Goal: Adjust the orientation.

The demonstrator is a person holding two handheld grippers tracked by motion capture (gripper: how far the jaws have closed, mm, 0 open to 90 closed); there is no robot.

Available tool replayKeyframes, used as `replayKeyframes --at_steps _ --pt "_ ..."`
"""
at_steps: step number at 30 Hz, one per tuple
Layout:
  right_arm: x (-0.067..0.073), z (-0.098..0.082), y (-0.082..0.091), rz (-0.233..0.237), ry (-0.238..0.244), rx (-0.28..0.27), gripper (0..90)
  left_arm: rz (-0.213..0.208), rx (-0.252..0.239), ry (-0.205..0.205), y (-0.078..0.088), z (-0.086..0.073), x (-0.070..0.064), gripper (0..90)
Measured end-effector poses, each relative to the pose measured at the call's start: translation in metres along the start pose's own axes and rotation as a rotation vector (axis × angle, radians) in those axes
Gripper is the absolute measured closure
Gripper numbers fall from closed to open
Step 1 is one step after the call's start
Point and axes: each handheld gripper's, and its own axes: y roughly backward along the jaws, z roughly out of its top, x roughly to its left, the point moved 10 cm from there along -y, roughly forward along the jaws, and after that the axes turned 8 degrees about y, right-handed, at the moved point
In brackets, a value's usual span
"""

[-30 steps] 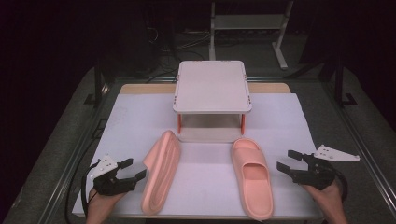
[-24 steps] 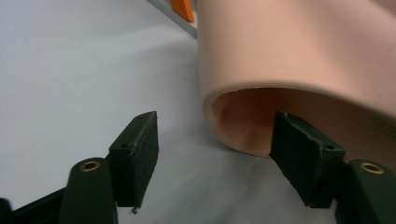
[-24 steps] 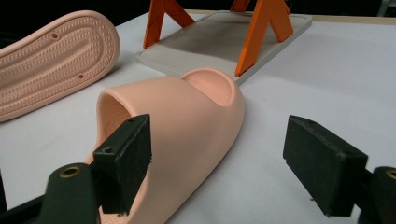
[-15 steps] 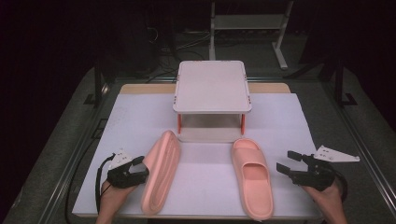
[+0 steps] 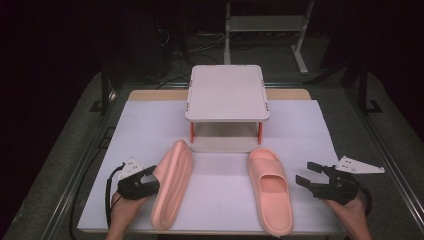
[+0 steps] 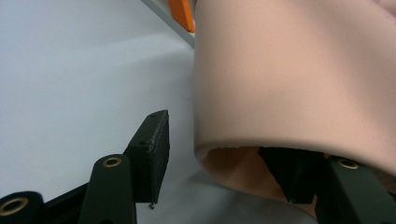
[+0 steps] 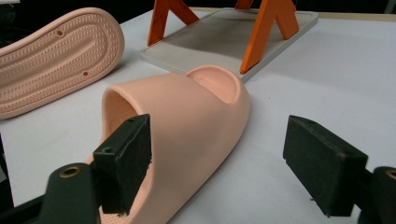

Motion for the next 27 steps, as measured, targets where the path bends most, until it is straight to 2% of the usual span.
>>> replayKeyframes --at_steps 27 --pt "0.004 -0.001 -0.002 0.018 0.013 0.015 23.0 -0.023 -0.023 -0.001 -0.003 0.006 -0.013 41.3"
